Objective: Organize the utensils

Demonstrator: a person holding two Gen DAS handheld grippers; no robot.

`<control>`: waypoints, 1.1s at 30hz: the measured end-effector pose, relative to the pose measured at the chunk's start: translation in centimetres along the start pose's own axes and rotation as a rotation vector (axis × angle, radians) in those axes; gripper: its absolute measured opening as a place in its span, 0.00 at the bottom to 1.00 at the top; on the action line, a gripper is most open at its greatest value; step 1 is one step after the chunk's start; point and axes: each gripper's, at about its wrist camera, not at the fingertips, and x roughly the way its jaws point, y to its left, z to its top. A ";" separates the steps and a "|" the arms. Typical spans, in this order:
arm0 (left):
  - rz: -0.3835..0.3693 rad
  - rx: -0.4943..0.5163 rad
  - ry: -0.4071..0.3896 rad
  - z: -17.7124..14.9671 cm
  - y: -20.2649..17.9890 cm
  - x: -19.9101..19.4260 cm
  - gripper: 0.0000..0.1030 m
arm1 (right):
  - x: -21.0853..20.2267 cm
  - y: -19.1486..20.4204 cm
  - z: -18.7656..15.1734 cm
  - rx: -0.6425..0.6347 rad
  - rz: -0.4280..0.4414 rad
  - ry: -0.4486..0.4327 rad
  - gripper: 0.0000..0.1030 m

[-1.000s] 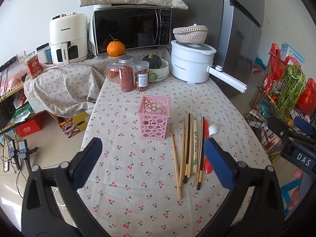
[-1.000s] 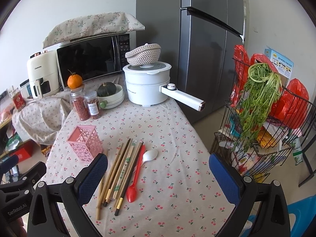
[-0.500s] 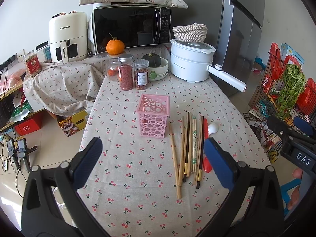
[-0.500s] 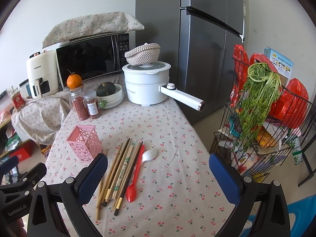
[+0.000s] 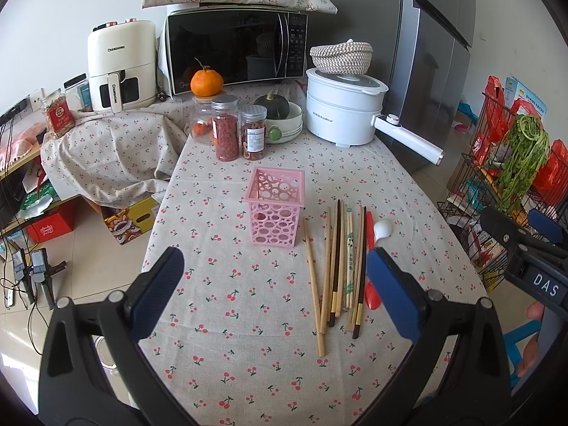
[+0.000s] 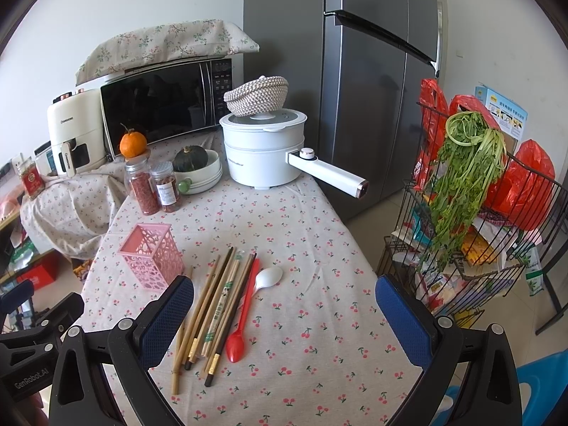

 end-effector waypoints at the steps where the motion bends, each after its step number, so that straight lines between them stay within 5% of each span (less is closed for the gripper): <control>1: 0.000 0.000 0.000 0.0 0.0 0.0 0.99 | 0.0 0.0 0.0 0.000 0.000 0.000 1.00; 18: -0.016 0.014 0.027 -0.3 -0.2 1.2 0.99 | 0.9 -0.8 -0.2 0.005 -0.010 0.033 1.00; 23: -0.059 0.052 0.088 0.8 -0.7 2.4 0.99 | 2.5 -2.3 0.7 0.058 0.001 0.072 1.00; 33: -0.123 0.133 0.284 3.8 -3.3 7.9 0.98 | 9.4 -5.9 1.5 0.164 0.109 0.320 1.00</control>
